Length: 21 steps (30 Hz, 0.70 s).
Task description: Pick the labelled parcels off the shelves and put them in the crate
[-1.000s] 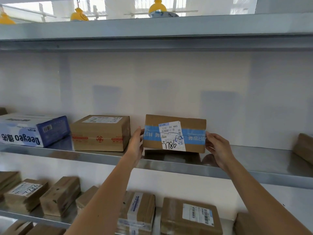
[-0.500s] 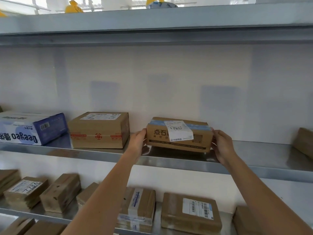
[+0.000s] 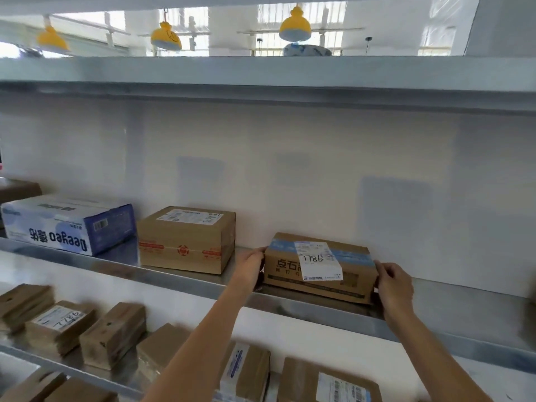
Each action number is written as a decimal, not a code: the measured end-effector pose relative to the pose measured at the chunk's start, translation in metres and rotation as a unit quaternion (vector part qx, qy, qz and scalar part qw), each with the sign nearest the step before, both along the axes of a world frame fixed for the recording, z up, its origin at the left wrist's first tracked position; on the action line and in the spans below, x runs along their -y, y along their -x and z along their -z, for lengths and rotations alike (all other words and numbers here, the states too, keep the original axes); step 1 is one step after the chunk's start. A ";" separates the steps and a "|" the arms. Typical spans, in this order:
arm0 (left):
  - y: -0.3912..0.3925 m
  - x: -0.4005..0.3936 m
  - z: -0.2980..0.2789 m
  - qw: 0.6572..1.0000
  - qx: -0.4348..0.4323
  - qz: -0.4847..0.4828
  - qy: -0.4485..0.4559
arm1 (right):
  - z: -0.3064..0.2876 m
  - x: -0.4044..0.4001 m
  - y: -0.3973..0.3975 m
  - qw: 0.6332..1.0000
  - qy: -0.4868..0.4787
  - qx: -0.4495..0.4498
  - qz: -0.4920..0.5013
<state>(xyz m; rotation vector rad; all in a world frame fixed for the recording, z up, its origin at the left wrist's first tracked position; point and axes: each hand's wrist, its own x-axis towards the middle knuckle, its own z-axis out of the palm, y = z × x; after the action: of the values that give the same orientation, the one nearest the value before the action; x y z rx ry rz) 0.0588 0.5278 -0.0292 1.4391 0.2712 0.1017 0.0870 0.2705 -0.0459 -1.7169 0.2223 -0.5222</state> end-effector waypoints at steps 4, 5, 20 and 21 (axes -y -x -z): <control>0.008 0.006 0.003 0.995 0.075 -0.055 0.037 | -0.003 -0.001 0.007 1.000 -0.011 0.004 0.027; 0.013 0.005 0.004 0.992 0.098 -0.074 0.041 | -0.004 -0.001 0.013 0.998 0.000 0.024 0.051; 0.065 -0.167 -0.061 0.841 0.501 -0.137 -0.151 | -0.049 -0.280 0.048 0.982 0.087 0.140 -0.091; 0.061 -0.186 -0.062 0.843 0.488 -0.155 -0.162 | -0.049 -0.291 0.042 0.989 0.069 0.107 -0.069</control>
<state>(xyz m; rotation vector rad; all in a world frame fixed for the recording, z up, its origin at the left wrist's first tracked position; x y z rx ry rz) -0.0018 0.7134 0.0328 1.4819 -0.3852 1.1594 0.0452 0.5614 0.0028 -1.7794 -0.0875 -0.6252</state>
